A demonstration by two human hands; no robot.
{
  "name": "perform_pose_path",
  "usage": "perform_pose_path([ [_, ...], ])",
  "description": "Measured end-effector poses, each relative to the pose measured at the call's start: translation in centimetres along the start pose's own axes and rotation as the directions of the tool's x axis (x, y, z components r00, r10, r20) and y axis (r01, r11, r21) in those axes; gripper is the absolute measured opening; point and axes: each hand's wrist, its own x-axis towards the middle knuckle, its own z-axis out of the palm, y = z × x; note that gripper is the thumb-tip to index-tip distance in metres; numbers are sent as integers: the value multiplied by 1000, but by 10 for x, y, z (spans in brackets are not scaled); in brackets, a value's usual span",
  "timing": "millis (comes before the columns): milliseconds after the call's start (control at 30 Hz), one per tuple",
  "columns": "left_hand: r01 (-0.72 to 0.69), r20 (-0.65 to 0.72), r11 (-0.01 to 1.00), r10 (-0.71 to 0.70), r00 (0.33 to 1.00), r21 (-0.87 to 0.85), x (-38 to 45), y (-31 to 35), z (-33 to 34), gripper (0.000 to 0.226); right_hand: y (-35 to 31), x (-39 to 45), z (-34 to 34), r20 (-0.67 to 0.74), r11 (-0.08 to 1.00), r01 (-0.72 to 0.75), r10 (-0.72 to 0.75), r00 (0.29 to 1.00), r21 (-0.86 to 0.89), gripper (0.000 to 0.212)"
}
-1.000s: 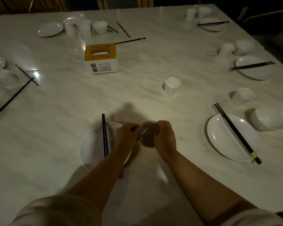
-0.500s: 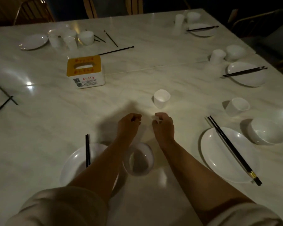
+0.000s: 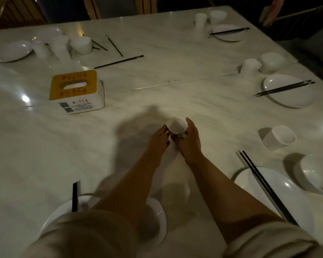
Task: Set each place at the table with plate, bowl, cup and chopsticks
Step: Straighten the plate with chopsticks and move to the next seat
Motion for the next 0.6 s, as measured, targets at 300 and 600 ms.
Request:
perform_pose_path([
  [300,-18,-216,994,-5,976,-104,-56,-5,-68,31,-22,-65,31,165,992,78,-60,984,-103,82],
  [600,29,-215,998,-41,976,-57,-114,-23,-128,31,-39,-123,60,322,975,97,-27,946,-202,76],
])
